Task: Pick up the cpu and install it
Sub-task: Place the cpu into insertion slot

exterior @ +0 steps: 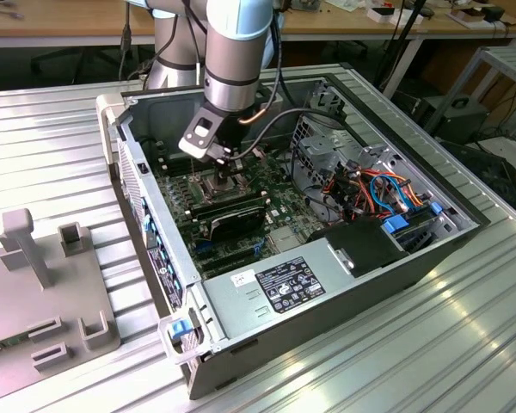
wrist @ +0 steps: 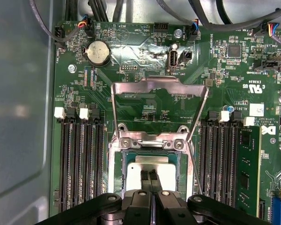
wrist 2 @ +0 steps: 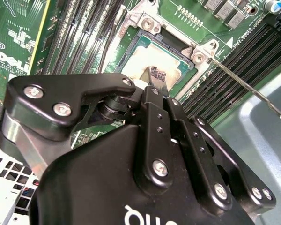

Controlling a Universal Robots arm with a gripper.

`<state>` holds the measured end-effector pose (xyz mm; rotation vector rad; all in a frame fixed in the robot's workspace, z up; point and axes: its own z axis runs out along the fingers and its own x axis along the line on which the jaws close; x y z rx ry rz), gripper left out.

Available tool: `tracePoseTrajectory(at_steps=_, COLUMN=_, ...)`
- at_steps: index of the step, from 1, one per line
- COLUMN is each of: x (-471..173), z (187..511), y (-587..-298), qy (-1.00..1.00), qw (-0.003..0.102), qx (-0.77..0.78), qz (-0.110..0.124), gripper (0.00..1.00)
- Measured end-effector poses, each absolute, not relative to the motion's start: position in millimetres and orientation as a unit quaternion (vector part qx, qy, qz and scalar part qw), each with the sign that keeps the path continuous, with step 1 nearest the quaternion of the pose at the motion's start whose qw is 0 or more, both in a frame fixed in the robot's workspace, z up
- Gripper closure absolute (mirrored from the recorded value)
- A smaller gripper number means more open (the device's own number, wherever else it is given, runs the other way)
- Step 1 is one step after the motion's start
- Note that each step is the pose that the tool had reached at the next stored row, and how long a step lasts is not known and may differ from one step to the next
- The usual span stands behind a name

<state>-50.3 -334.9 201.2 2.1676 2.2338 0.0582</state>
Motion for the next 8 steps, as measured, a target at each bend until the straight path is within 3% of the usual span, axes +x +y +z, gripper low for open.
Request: tracePoseTrajectory(at_steps=8, x=-50.2, z=201.3, y=-334.9, qy=0.717, qw=0.014, qx=0.696, qz=0.019, gripper=0.89)
